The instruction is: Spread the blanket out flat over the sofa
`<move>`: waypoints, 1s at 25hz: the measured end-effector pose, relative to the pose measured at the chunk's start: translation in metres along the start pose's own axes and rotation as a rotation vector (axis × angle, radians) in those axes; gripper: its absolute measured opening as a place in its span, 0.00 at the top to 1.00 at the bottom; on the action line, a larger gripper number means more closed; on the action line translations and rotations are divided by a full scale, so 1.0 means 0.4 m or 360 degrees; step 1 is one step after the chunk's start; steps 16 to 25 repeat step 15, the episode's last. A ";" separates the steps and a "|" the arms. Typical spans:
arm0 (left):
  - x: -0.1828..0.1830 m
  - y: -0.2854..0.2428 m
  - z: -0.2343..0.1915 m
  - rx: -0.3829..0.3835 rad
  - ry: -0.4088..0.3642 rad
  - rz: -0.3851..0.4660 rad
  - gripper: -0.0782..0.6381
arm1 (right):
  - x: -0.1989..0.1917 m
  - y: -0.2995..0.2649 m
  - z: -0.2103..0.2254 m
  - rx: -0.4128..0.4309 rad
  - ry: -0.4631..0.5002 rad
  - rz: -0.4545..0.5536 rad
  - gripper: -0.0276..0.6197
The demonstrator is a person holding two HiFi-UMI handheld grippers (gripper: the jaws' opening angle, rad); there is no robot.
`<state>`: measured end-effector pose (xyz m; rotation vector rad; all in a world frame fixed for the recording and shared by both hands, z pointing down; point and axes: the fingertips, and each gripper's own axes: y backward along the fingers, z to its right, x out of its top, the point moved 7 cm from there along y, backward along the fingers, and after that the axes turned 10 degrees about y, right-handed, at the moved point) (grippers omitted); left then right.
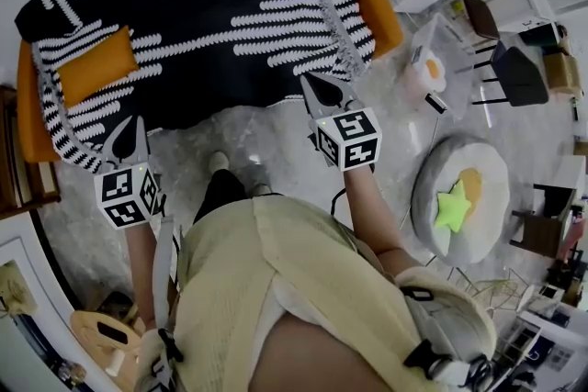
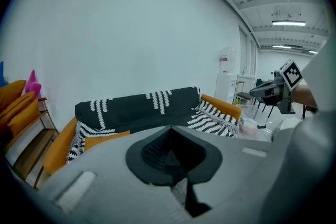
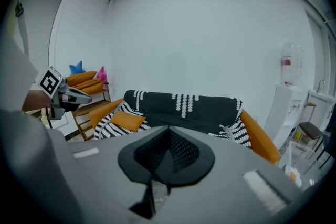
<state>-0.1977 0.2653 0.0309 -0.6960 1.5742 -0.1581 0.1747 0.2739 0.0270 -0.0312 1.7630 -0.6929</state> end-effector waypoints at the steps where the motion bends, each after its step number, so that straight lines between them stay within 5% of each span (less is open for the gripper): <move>1: 0.003 -0.004 -0.001 0.0000 0.0002 0.0001 0.88 | 0.001 -0.003 0.001 -0.0001 -0.0001 -0.0003 0.95; 25: 0.009 -0.031 -0.040 0.0014 0.0051 -0.0009 0.88 | -0.006 -0.035 -0.005 -0.0016 -0.0040 -0.0064 0.95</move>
